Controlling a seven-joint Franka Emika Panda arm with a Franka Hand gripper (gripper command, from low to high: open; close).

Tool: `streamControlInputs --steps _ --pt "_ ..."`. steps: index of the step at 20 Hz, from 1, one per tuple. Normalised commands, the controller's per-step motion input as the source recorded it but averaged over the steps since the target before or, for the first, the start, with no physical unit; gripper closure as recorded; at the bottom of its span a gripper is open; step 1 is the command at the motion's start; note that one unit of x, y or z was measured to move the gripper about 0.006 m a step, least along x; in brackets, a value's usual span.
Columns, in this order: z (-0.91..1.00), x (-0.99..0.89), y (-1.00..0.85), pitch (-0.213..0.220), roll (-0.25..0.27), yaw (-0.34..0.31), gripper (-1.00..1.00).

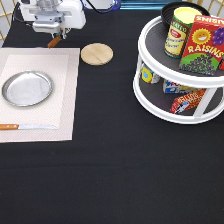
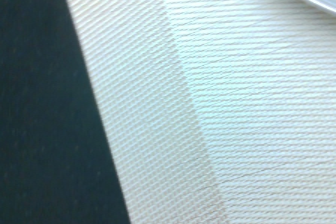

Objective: Arrange plate and fork

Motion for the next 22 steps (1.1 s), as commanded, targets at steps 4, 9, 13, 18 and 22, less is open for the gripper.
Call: streamControlInputs --steps 4,9,13,18,22 --pt "-0.1 -0.11 0.0 0.0 0.066 -0.353 1.0" --pt "-0.18 -0.05 0.0 0.001 0.046 -0.367 1.0" --pt "-0.12 -0.03 0.0 0.031 0.036 -0.366 1.0" --pt "-0.03 -0.04 -0.01 0.063 0.044 -0.34 1.0" --pt "0.01 -0.01 -0.22 0.114 0.078 -0.247 1.0"
